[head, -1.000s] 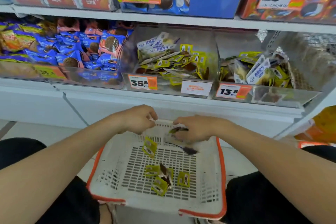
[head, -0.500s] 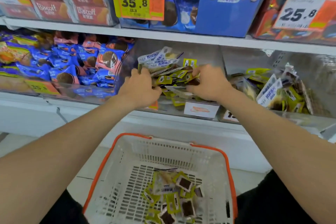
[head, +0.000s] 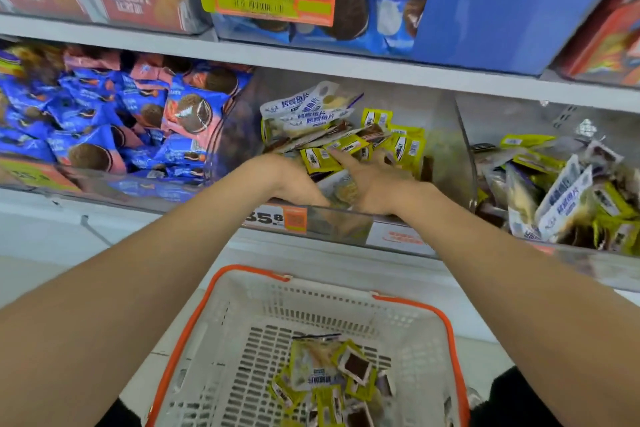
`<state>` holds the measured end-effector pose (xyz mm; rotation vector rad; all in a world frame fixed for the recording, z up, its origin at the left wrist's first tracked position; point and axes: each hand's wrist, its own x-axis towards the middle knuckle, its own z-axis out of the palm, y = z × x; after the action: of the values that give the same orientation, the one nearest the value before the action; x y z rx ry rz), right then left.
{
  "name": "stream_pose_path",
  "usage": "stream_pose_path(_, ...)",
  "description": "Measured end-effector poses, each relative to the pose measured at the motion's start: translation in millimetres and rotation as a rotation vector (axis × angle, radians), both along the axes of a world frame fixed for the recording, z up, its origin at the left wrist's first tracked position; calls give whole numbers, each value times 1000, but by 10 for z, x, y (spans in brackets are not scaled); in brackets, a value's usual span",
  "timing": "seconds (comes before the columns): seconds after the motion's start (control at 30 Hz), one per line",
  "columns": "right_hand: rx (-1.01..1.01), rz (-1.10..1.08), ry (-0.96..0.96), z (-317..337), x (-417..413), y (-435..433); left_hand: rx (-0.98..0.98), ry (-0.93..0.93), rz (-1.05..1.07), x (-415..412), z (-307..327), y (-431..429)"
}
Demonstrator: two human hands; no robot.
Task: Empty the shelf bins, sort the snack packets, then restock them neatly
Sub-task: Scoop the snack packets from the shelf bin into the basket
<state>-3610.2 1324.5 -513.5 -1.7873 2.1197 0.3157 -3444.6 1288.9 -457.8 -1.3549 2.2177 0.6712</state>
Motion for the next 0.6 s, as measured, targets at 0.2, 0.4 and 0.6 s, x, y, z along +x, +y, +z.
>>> stream_pose_path(0.2,-311,121,104,26,-49,27,-262,82,86,64,-290,-156)
stream_pose_path(0.4,-450,71,67,124,-3,79,-277,281,250,175,-261,-121)
stream_pose_path(0.6,-659,-31,-218,338,55,293,-381,705,329,264,-245,127)
